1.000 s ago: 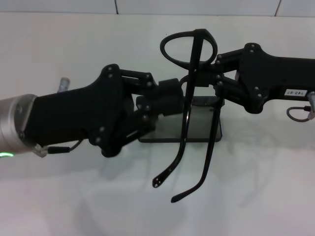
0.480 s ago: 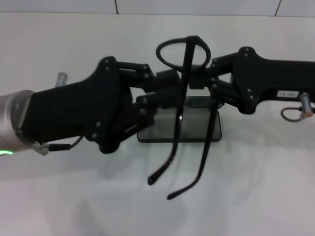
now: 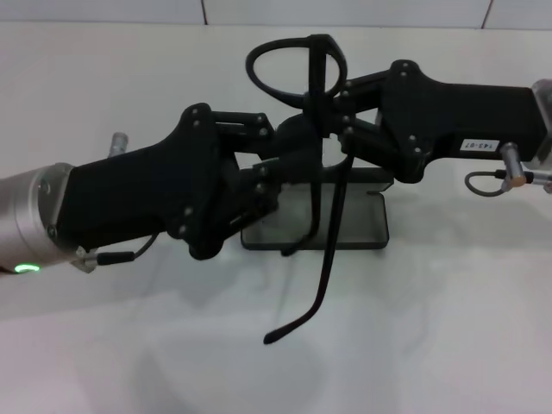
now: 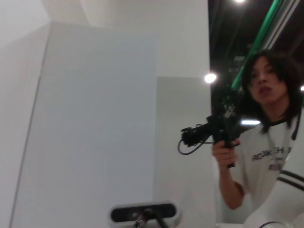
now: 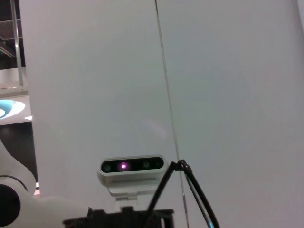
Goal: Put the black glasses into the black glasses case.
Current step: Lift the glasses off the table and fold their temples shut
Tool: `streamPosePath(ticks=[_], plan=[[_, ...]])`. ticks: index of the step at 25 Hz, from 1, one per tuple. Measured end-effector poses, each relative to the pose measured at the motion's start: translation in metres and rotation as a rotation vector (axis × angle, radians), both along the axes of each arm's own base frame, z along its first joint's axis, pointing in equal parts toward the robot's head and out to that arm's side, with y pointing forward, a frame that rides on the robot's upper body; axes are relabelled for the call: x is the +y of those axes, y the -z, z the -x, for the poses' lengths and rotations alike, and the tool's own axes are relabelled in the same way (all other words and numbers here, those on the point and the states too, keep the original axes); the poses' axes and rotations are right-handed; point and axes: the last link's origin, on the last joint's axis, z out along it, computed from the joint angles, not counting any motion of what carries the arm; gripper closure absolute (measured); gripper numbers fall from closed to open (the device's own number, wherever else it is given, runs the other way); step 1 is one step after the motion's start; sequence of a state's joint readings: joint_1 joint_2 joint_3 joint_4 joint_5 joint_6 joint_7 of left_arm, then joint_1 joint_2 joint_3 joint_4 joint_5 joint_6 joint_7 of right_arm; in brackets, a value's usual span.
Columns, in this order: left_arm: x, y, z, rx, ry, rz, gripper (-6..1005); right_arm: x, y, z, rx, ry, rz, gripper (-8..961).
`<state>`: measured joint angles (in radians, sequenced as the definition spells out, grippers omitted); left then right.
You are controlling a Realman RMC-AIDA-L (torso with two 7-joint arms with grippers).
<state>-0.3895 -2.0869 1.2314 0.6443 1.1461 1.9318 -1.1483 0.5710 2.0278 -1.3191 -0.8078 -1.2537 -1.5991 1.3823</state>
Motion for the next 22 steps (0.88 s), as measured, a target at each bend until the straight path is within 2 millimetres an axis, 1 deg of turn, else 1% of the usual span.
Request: streamPosePath(ticks=[12,18,22], plan=[[0.0042,0.0023,0.003,0.009,-0.034,-0.053,851,-0.0019,0.0049,0.0007,-0.004,0.001,0.016,856],[-0.0043,-0.0018,0.0,-0.022,0.027,-0.031,852,0.0011,0.0061,-0.0017,-0.01,0.024,0.002,856],[-0.004,-0.0003,0.0007,-0.025,0.02,-0.03,852,0.0017,0.0082,0.0003,-0.013,0.018,0.009,855]])
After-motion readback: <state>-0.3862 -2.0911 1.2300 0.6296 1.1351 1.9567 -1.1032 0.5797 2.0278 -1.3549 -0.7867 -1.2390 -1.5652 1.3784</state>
